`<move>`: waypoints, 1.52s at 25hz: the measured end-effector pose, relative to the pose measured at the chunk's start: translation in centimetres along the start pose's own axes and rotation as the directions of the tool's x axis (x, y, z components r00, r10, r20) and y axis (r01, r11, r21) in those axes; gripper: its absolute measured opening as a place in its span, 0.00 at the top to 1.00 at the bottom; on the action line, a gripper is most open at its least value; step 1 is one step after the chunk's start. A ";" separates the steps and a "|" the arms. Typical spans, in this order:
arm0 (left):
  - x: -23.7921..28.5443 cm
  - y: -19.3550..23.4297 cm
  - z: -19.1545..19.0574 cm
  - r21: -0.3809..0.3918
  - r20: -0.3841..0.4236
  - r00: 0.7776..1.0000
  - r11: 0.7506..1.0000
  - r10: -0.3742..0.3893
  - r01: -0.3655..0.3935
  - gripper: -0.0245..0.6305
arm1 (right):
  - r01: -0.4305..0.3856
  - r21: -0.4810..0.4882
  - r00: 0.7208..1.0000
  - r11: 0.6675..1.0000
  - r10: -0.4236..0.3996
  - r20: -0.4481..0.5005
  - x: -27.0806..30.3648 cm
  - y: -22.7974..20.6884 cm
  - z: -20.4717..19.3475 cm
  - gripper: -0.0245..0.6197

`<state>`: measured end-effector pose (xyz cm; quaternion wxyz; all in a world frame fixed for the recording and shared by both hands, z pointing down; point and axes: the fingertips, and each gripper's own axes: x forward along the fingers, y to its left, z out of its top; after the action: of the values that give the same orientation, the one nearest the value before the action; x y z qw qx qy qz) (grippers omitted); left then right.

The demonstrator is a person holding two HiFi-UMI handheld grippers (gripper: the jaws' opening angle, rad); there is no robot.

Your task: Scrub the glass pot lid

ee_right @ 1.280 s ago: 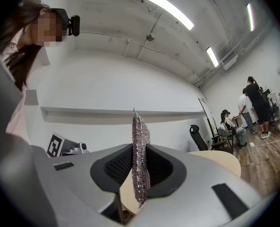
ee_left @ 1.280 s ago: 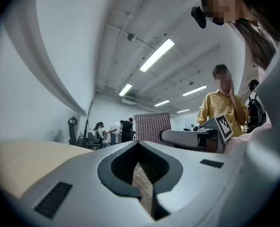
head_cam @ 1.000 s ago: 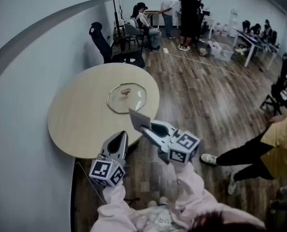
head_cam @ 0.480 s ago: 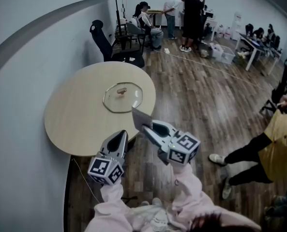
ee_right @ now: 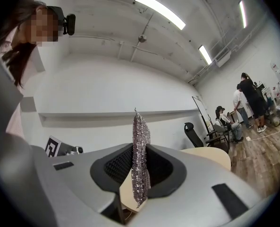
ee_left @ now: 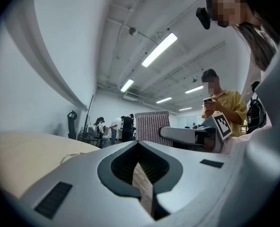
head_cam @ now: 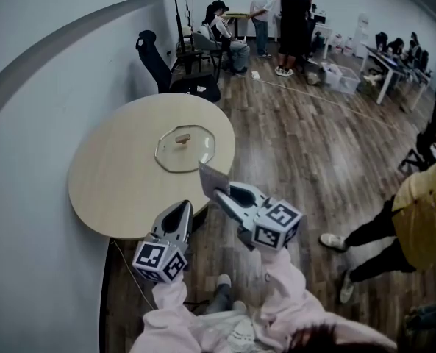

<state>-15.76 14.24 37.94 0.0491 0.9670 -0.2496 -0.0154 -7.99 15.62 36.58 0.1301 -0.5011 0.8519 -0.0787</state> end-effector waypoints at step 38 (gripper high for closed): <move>13.8 13.4 0.7 -0.061 0.019 0.997 0.996 -0.068 0.069 0.96 | 0.128 -0.002 0.991 0.992 -0.128 -0.043 12.6 -13.4 1.2 0.84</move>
<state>-10.20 -4.14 38.57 0.0761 0.9729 -0.2160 -0.0328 -2.28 -1.91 37.23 0.1064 -0.5528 0.8207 -0.0979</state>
